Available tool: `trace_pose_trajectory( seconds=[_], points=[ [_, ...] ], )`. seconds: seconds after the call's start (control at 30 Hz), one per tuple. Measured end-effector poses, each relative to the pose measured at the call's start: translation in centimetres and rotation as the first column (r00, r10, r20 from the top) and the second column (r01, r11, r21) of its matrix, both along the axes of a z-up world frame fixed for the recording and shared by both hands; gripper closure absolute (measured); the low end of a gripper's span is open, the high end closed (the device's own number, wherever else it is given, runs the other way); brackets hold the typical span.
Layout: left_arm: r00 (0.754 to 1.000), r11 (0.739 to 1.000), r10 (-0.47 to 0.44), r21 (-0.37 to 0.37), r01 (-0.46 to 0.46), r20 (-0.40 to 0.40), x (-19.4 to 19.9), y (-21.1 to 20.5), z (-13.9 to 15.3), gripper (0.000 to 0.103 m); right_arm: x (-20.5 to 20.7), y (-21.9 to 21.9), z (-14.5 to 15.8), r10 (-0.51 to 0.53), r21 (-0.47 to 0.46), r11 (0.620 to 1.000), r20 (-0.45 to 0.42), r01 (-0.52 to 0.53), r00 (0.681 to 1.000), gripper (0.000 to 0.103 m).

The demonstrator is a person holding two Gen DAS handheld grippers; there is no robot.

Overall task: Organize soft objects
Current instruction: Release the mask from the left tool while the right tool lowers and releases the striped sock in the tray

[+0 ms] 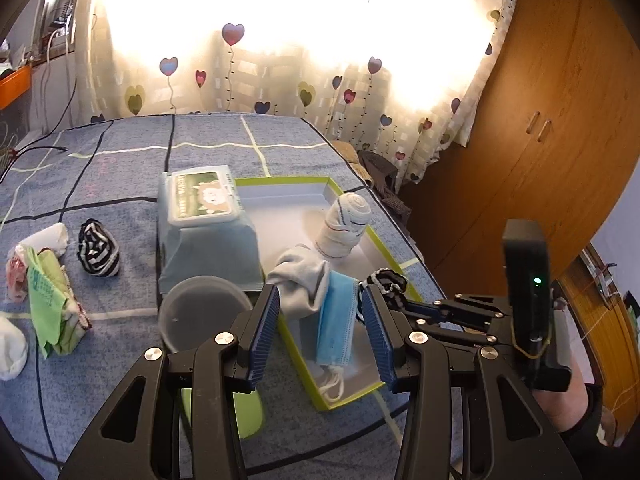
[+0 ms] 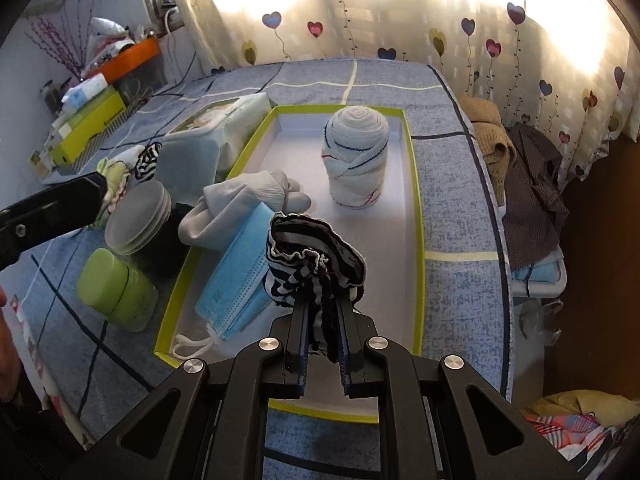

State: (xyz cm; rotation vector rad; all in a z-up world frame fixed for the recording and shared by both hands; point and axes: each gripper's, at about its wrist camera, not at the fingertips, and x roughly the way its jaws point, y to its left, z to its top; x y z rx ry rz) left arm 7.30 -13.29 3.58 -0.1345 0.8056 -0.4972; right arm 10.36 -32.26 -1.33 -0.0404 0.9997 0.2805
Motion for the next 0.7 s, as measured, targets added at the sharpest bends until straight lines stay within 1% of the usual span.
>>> trace_pose_trajectory(
  seconds=[0.13, 0.27, 0.37, 0.53, 0.6, 0.63, 0.7],
  points=[
    [0.999, 0.999, 0.031, -0.008, -0.031, 0.008, -0.2, 1.5, 0.1, 0.058, 2.0, 0.9, -0.9, 0.001, -0.034, 0.999, -0.008, -0.001, 1.0, 0.091],
    [0.997, 0.997, 0.071, -0.019, -0.071, 0.013, -0.1, 3.3, 0.2, 0.058, 4.4, 1.0, -1.2, -0.02, -0.043, 0.999, -0.003, 0.02, 1.0, 0.091],
    [0.994, 0.994, 0.105, -0.026, -0.105, 0.008, 0.2, 4.7, -0.1, 0.058, 6.2, 0.8, -1.1, -0.038, -0.035, 0.999, 0.007, 0.038, 0.999, 0.091],
    [0.991, 0.99, 0.136, -0.033, -0.136, 0.001, 0.7, 6.0, -0.5, 0.059, 8.9, 0.8, -1.0, -0.051, -0.031, 0.998, 0.021, 0.052, 0.998, 0.089],
    [0.99, 0.99, 0.139, -0.033, -0.139, -0.001, 0.8, 6.0, -0.6, 0.058, 9.8, 0.8, -0.9, -0.056, -0.023, 0.998, 0.018, 0.057, 0.998, 0.087],
    [0.99, 0.989, 0.141, -0.032, -0.141, -0.003, 0.9, 6.1, -0.6, 0.058, 10.2, 0.9, -0.9, -0.053, -0.021, 0.998, 0.019, 0.053, 0.998, 0.084],
    [0.99, 0.989, 0.142, -0.031, -0.142, -0.009, 1.0, 6.1, -0.7, 0.059, 10.7, 1.2, -0.8, -0.042, -0.03, 0.999, 0.017, 0.042, 0.999, 0.075]
  ],
)
